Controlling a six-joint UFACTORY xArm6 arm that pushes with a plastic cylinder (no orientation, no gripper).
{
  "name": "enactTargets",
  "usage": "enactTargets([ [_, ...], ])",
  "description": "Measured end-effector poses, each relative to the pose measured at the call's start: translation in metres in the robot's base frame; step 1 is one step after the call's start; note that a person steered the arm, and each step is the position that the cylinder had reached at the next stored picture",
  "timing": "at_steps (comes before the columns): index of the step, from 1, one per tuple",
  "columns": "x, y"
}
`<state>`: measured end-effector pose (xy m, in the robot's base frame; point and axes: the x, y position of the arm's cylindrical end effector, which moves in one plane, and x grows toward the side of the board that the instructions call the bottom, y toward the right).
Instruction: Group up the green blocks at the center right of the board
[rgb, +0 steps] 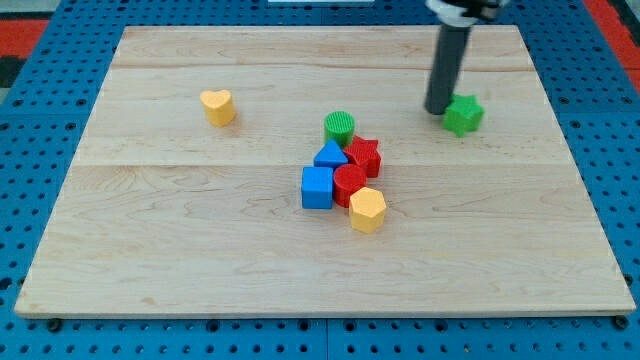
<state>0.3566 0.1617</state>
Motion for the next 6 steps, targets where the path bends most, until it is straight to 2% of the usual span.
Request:
enactTargets([
  [2, 0.041, -0.031],
  [3, 0.017, -0.049],
  [4, -0.033, -0.021],
  [5, -0.049, 0.003],
  [6, -0.037, 0.037],
])
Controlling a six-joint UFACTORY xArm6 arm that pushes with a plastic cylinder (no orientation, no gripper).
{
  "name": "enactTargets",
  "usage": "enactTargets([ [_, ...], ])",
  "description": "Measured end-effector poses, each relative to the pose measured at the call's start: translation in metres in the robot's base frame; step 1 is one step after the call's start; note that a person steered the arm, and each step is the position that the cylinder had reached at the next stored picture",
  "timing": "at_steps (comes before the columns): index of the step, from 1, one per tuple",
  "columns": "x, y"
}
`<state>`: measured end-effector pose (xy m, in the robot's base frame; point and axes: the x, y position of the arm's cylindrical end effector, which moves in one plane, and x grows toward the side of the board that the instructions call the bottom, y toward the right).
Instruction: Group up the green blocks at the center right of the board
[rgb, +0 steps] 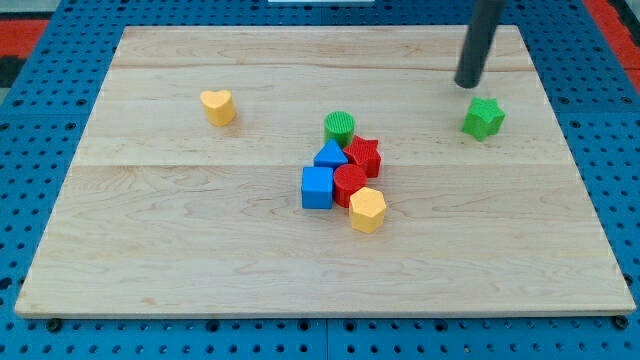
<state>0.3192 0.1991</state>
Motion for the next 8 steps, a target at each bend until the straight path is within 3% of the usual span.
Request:
enactTargets([
  [2, 0.05, 0.009],
  [4, 0.043, -0.01],
  [6, 0.049, -0.153],
  [8, 0.067, -0.229],
])
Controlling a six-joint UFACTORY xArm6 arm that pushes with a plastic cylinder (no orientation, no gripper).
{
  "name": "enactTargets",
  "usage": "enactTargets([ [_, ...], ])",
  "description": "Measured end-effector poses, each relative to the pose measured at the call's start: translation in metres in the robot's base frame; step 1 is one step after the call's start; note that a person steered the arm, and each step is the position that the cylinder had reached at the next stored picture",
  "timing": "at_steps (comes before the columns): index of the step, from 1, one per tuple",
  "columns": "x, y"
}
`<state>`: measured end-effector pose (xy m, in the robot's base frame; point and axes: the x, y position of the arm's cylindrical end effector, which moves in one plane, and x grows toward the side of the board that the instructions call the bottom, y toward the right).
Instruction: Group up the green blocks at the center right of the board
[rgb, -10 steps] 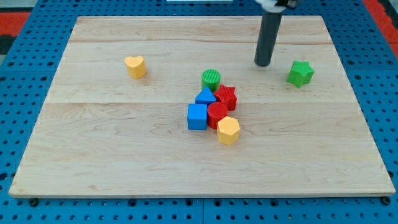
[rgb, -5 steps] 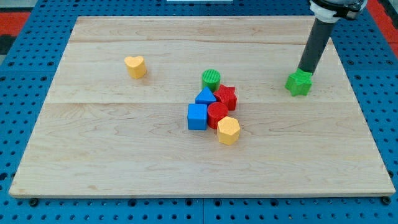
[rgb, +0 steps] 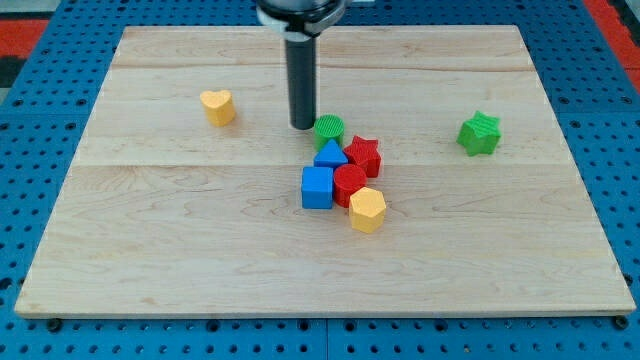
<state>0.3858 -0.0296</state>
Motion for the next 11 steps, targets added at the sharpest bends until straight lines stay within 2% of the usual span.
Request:
enactTargets([
  [1, 0.0, 0.024],
  [3, 0.031, 0.009],
  [4, 0.031, 0.045],
  [5, 0.018, 0.068],
  [8, 0.015, 0.078],
  [10, -0.004, 0.121],
  [11, -0.007, 0.12],
])
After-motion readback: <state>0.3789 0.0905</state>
